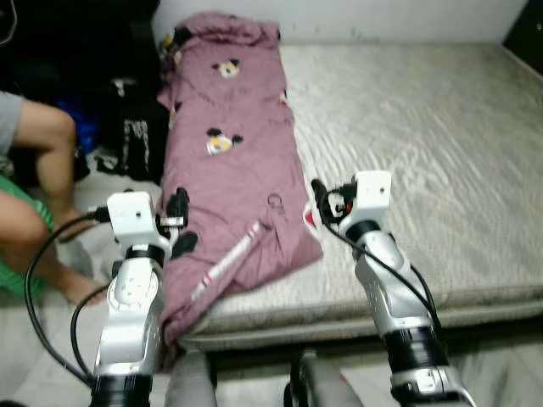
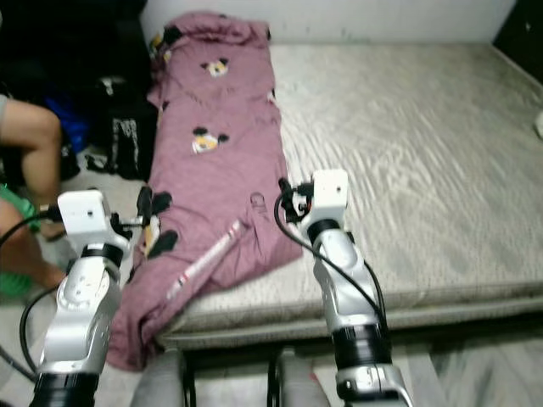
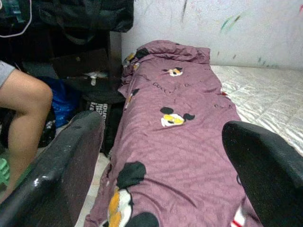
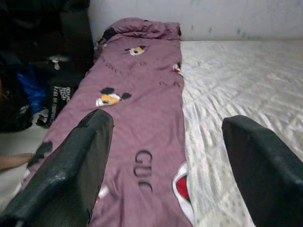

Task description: Clean up the room

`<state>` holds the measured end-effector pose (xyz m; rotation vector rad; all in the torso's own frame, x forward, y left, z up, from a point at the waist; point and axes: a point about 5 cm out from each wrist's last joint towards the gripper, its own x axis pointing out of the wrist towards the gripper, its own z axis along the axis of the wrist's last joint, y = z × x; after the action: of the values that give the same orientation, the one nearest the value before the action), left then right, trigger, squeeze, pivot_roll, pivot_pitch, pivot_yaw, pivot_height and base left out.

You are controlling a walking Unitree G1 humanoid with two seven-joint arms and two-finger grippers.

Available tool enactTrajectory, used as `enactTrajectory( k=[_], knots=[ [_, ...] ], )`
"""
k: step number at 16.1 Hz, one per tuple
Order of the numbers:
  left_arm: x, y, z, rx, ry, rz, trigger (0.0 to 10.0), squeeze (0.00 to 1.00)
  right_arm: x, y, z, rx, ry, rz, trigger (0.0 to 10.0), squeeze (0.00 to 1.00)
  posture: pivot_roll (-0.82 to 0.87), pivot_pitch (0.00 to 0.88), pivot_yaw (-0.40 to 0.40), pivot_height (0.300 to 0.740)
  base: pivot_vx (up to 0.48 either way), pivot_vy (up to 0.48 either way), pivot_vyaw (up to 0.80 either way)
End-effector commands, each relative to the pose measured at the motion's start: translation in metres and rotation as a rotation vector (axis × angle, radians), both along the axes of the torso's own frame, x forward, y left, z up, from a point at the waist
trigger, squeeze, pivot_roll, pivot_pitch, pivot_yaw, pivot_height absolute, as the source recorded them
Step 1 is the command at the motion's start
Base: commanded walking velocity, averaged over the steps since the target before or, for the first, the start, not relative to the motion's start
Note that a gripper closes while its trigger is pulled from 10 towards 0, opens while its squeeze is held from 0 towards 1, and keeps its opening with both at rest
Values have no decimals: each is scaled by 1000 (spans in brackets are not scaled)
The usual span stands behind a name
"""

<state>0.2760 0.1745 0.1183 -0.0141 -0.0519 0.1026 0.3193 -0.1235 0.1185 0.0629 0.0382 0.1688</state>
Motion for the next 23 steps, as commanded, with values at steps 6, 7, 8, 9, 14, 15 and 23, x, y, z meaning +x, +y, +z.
enactTrajectory(
  k=[6, 7, 8, 9, 14, 15, 23],
  knots=[
    [1, 2, 1, -10, 3, 27, 10000, 0, 2, 1, 1, -8, -4, 13, 10000, 0, -73, 71, -22, 618, 0, 0, 0],
    [1, 1, 0, -12, 4, 28, 10000, 0, 2, 1, 1, -14, -4, 12, 10000, 0, -73, 68, -25, 618, 0, 0, 0],
    [2, 1, 0, -14, 6, 29, 10000, 0, 2, 1, 1, -18, -3, 13, 10000, 0, -73, 68, -25, 618, 0, 0, 0],
    [2, 1, 0, -16, 6, 30, 10000, 0, 2, 1, 1, -20, -3, 14, 10000, 0, -74, 69, -27, 618, 0, 0, 0],
    [1, 1, -1, -26, 10, 37, 10000, 0, 1, 4, 1, -21, -7, 25, 10000, 0, -74, 77, -27, 618, 0, 0, 0],
    [1, 1, -1, -27, 10, 38, 10000, 0, 1, 4, 1, -21, -8, 27, 10000, 0, -75, 79, -27, 618, 0, 0, 0],
    [3, 4, -1, -40, 13, 48, 10000, 0, 3, 4, 2, -25, -15, 32, 10000, 0, -77, 83, -25, 598, 0, 0, 0]
  ],
)
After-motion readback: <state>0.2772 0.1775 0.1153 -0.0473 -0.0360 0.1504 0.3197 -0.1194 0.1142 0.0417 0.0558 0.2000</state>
